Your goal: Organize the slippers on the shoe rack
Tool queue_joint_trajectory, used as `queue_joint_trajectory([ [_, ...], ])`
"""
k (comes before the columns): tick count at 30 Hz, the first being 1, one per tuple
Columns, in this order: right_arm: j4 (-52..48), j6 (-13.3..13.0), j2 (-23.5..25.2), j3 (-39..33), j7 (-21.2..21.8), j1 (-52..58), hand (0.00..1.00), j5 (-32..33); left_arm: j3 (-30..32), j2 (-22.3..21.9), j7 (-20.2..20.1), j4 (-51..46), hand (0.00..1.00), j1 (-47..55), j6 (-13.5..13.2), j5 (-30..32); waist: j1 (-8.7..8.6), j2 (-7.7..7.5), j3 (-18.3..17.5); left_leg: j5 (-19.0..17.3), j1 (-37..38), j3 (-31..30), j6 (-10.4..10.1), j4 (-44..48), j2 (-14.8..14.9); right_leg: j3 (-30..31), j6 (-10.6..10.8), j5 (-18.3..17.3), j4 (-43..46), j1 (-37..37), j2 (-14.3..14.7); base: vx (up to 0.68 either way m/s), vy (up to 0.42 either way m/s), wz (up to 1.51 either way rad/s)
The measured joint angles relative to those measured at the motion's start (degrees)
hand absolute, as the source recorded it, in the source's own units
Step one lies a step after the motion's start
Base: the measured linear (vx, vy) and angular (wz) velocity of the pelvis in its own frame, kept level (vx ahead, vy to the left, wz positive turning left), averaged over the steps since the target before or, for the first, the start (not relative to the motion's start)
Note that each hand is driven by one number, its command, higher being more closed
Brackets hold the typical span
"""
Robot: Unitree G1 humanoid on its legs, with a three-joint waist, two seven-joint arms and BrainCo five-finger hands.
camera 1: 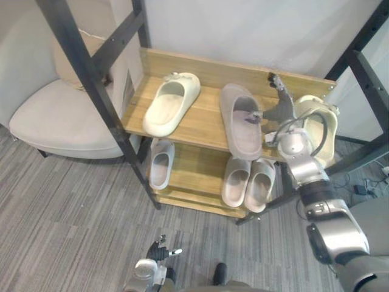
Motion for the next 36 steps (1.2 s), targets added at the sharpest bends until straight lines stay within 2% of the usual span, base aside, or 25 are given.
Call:
queue_joint_trajectory([
  [7, -2.4, -0.3, -0.1, 0.0, 0.1, 0.0, 0.0, 0.1, 0.4, 0.0, 0.0, -0.3, 0.0, 0.0, 0.1, 0.0, -0.12, 0.03, 0.8, 0.0, 1.0, 0.0, 0.0, 0.0, 0.1, 0.1, 0.0, -0.2, 0.2, 1.0, 0.0, 0.0, -0.003, 0.0],
  [11, -2.0, -0.4, -0.1, 0.1, 0.4, 0.0, 0.0, 2.5, 0.4, 0.0, 0.0, -0.4, 0.0, 0.0, 0.1, 0.0, -0.05, 0.0, 0.8, 0.0, 0.9, -0.1, 0.0, 0.0, 0.0, 0.1, 0.1, -0.4, 0.2, 1.0, -0.1, 0.0, 0.0, 0.0],
  [19, 6.8, 0.1, -1.9, 5.0, 2.6, -4.5, 0.0, 5.0, 0.4, 0.2, 0.0, -0.3, 0.0, 0.0, -0.2, -2.2, 0.23, 0.07, 0.9, 0.0, 0.2, -0.3, 0.0, -0.2, 0.0, 0.0, 0.0, -0.7, 0.7, 0.4, -0.1, 0.0, 0.0, 0.0],
  [20, 7.9, 0.1, -2.0, 5.1, 2.7, -5.6, 1.0, 5.0, 0.4, 0.2, 0.0, -0.4, 0.0, 0.0, -0.3, -2.2, 0.35, 0.07, 0.9, 0.1, -0.4, -0.3, -0.1, -0.1, 0.0, 0.0, 0.0, -0.7, 1.0, -0.3, -0.1, 0.01, -0.005, 0.05],
  [29, 15.0, -0.2, -3.0, 7.3, 3.9, -13.2, 1.0, 5.0, 0.4, 1.8, 0.1, -0.2, 0.0, -0.1, -1.1, -3.4, 0.46, 0.05, 2.2, 0.9, -1.4, -0.9, -0.1, -0.5, -0.2, -0.4, -0.1, -0.8, 1.0, -1.0, -0.4, -0.01, -0.014, 0.03],
  [36, 14.6, -0.8, -4.6, 7.1, 3.8, -14.2, 1.0, 7.2, 0.3, 3.5, 0.8, 1.1, 0.0, 0.1, -0.8, -3.9, 0.43, 0.03, 2.9, 2.3, -0.9, -1.7, -0.4, -2.7, 0.0, -0.9, -0.2, -0.8, 1.0, -1.3, -0.1, -0.01, -0.025, 0.06],
])
